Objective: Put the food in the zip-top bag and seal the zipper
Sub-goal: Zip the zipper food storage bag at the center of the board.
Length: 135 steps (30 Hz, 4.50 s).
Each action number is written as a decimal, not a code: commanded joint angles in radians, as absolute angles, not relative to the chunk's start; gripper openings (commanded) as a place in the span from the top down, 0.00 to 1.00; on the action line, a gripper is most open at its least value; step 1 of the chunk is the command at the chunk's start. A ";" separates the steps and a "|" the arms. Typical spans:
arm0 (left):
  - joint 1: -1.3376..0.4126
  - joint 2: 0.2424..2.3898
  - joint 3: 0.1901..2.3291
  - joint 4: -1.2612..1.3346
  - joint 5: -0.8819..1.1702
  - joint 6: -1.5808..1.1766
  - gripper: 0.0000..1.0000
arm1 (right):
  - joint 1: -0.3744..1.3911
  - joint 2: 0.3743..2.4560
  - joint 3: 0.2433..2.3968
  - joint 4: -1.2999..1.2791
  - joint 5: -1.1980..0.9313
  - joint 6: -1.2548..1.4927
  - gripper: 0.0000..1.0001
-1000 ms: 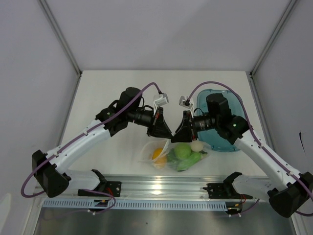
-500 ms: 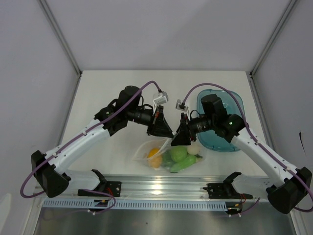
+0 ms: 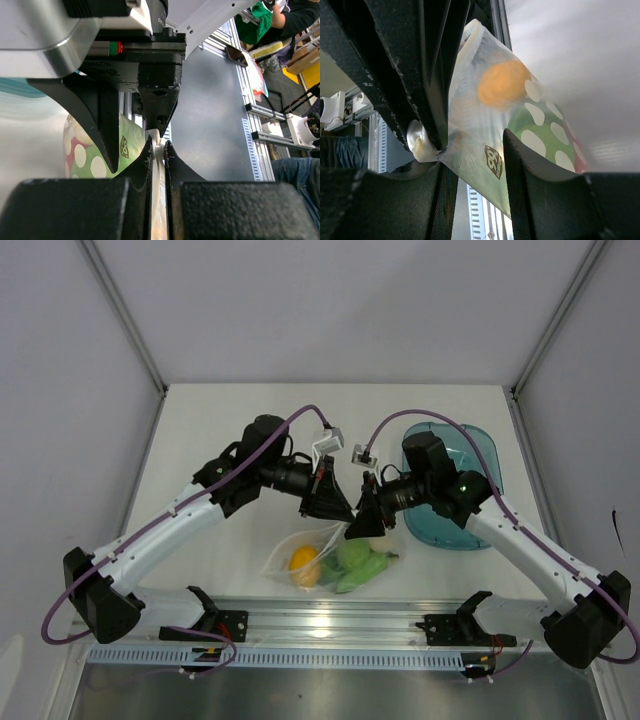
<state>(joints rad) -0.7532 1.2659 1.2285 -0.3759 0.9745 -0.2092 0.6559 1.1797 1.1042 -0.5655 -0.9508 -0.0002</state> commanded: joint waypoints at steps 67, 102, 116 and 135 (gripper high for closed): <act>-0.730 1.190 1.166 -0.442 0.868 -0.166 0.99 | 0.491 0.700 0.940 -0.150 -0.538 0.463 1.00; -0.641 1.011 1.046 -0.526 0.765 -0.170 0.99 | 0.212 0.874 1.065 -0.199 -0.844 0.537 1.00; -0.641 1.009 1.155 -0.600 0.723 -0.124 0.99 | 0.434 0.891 1.058 -0.461 -0.769 0.258 0.19; -0.643 1.022 1.109 -0.644 0.950 -0.092 0.99 | 0.715 1.287 1.492 -0.750 -0.834 -0.113 0.00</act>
